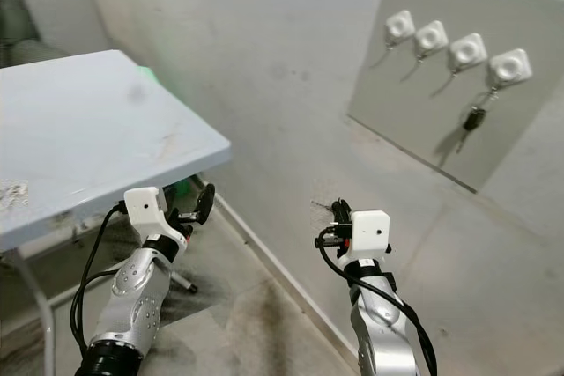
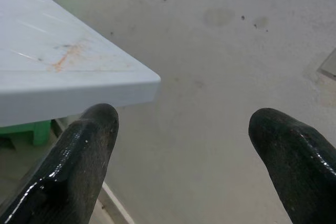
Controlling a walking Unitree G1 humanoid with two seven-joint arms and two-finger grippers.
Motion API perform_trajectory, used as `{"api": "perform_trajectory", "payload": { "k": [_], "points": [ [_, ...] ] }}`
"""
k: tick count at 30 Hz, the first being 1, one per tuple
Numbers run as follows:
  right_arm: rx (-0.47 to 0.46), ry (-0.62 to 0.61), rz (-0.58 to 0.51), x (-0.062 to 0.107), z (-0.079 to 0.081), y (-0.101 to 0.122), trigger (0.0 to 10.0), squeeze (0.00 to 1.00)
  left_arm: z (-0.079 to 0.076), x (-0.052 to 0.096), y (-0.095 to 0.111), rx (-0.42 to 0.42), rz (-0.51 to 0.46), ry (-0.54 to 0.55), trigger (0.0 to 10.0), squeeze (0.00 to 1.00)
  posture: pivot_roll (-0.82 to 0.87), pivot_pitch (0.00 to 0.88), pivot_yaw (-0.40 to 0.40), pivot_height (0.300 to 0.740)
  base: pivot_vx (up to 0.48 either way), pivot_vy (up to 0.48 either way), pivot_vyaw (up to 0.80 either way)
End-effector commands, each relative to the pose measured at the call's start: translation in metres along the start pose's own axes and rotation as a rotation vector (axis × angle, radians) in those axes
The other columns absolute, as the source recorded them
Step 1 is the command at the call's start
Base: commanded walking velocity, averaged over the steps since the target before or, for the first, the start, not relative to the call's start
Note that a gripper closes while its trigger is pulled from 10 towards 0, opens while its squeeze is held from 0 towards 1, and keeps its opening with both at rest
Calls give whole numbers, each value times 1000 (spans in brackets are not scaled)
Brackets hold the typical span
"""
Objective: Hang keys on a hook
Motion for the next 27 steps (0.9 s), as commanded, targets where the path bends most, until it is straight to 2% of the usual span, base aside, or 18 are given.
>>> {"api": "perform_trajectory", "payload": {
  "k": [1, 11, 21, 27],
  "points": [
    [14, -19, -31, -3, -7, 8, 10000, 0, -9, -4, 3, -27, 1, -39, 10000, 0, -10, 0, -72, 740, 0, 0, 0],
    [15, -37, -58, -6, -10, 15, 10000, 0, -18, -7, 6, -39, -9, -72, 10000, 0, -15, 0, -68, 740, 0, 0, 0],
    [20, -70, -140, -21, -19, 39, 10000, 0, -38, -11, 13, -98, -20, -185, 10000, 0, -11, 0, -57, 740, 0, 0, 0],
    [21, -66, -141, -20, -18, 37, 10000, 0, -36, -10, 12, -90, -8, -183, 10000, 0, -11, 0, -54, 740, 0, 0, 0]
  ]
}}
Point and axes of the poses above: a point about 5 cm out from each wrist's last joint towards the gripper, its own x axis pointing back from the gripper into the wrist, its own y axis along the axis of the wrist's last joint, z = x × y, the point moved 1 cm from there along -x, pointing out of the wrist towards the gripper, and after that the axes turned 9 degrees about x, right-handed, at the moved point
